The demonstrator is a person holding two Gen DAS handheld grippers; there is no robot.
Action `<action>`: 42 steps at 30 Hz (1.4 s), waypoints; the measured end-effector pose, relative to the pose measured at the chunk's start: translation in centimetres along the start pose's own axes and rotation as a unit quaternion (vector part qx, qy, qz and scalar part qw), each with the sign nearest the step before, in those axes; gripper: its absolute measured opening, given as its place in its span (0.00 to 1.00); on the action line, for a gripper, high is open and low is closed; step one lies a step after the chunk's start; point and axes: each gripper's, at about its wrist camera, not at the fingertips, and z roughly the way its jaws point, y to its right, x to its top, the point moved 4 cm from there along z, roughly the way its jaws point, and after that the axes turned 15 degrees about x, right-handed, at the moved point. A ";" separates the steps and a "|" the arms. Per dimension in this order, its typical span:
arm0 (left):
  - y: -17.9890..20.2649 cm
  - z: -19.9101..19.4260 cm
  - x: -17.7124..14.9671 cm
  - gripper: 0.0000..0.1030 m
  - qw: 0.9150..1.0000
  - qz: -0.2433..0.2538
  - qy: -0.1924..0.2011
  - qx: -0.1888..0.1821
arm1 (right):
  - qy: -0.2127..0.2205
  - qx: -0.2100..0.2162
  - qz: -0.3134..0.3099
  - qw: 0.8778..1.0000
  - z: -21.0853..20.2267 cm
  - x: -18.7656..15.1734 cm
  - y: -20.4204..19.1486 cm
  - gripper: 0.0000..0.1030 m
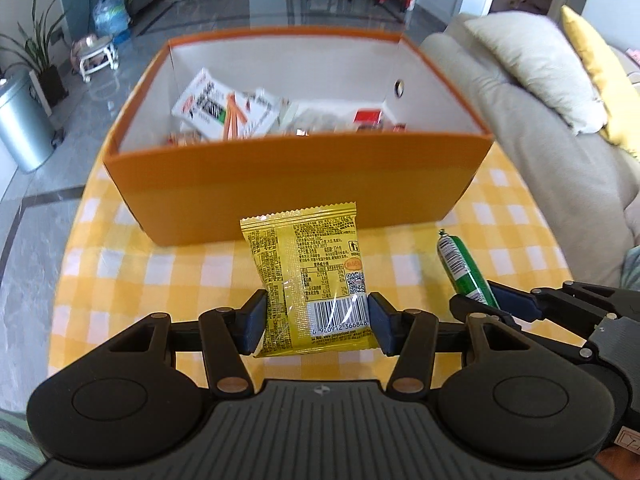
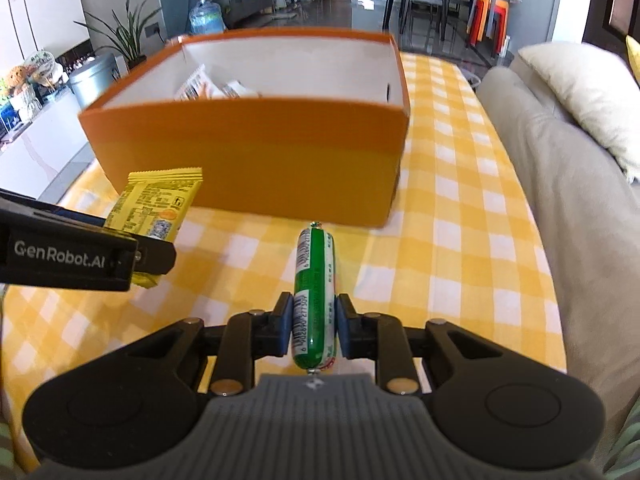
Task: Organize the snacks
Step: 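Lift the sausage and yellow bag and carry both over the orange box, then lower the sausage and yellow bag into the box and open both tools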
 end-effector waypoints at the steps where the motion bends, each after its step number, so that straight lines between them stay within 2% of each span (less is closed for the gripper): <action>1: -0.1 -0.5 0.2 0.59 1.000 0.000 0.007 -0.002 | 0.005 0.001 -0.003 1.000 -0.4 0.2 -0.3 0.19; 8: -0.9 -3.2 2.1 0.59 0.999 0.012 0.053 -0.001 | 0.040 0.008 -0.019 0.999 -3.4 2.2 -1.8 0.19; 13: -1.4 -3.8 4.4 0.59 0.997 0.026 0.079 0.007 | 0.068 0.011 -0.032 0.997 -5.2 4.7 -2.4 0.19; 21: -1.8 -3.7 9.5 0.59 0.992 0.055 0.114 0.026 | 0.073 0.016 -0.065 0.995 -4.9 9.5 -2.9 0.19; 26: -1.9 -1.9 12.3 0.59 0.993 0.056 0.099 0.023 | 0.061 0.003 -0.082 0.995 -3.3 12.8 -2.3 0.19; 32: -1.3 1.3 14.0 0.59 0.992 0.092 0.078 0.035 | 0.031 -0.013 -0.107 0.994 -0.4 15.8 -1.4 0.19; 42: -0.5 6.8 15.7 0.59 0.992 0.124 0.018 0.029 | -0.057 -0.020 -0.135 0.989 5.8 18.6 0.1 0.19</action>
